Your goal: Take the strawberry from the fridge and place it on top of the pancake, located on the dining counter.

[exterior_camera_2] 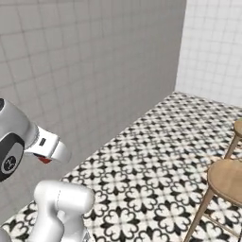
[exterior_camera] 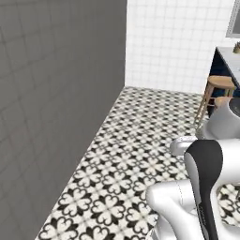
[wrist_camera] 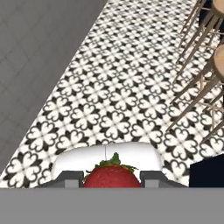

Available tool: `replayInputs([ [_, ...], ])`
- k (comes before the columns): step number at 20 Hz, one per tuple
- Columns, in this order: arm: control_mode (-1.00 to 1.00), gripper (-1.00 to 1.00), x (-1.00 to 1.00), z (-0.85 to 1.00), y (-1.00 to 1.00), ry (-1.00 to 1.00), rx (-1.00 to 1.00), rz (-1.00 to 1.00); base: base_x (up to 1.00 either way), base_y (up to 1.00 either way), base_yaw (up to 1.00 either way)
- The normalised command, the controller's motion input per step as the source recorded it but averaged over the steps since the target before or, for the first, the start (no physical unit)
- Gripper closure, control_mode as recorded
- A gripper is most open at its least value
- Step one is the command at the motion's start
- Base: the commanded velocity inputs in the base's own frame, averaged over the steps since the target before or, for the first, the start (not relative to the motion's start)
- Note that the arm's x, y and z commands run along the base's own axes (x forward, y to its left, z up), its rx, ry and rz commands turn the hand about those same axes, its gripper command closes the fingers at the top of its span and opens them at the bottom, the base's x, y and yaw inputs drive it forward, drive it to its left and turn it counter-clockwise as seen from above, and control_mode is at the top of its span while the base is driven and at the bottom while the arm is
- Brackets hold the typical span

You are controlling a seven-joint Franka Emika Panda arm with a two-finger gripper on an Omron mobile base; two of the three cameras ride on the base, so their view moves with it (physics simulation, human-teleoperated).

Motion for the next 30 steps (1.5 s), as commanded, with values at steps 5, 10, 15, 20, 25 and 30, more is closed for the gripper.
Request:
replayInputs([
  [5, 1.0, 1.0, 0.0, 0.0, 0.0, 0.0, 0.0, 0.0, 1.0, 0.46, -0.55],
  [10, 1.0, 1.0, 0.0, 0.0, 0.0, 0.0, 0.0, 0.0, 1.0, 0.46, -0.56],
  [15, 1.0, 1.0, 0.0, 0.0, 0.0, 0.0, 0.0, 0.0, 1.0, 0.46, -0.56],
  [20, 1.0, 1.0, 0.0, 0.0, 0.0, 0.0, 0.0, 0.0, 1.0, 0.49, -0.53],
  [25, 1.0, 1.0, 0.0, 0.0, 0.0, 0.0, 0.0, 0.0, 1.0, 0.57, -0.52],
  [30, 1.0, 1.0, 0.0, 0.0, 0.0, 0.0, 0.0, 0.0, 1.0, 0.61, -0.54],
])
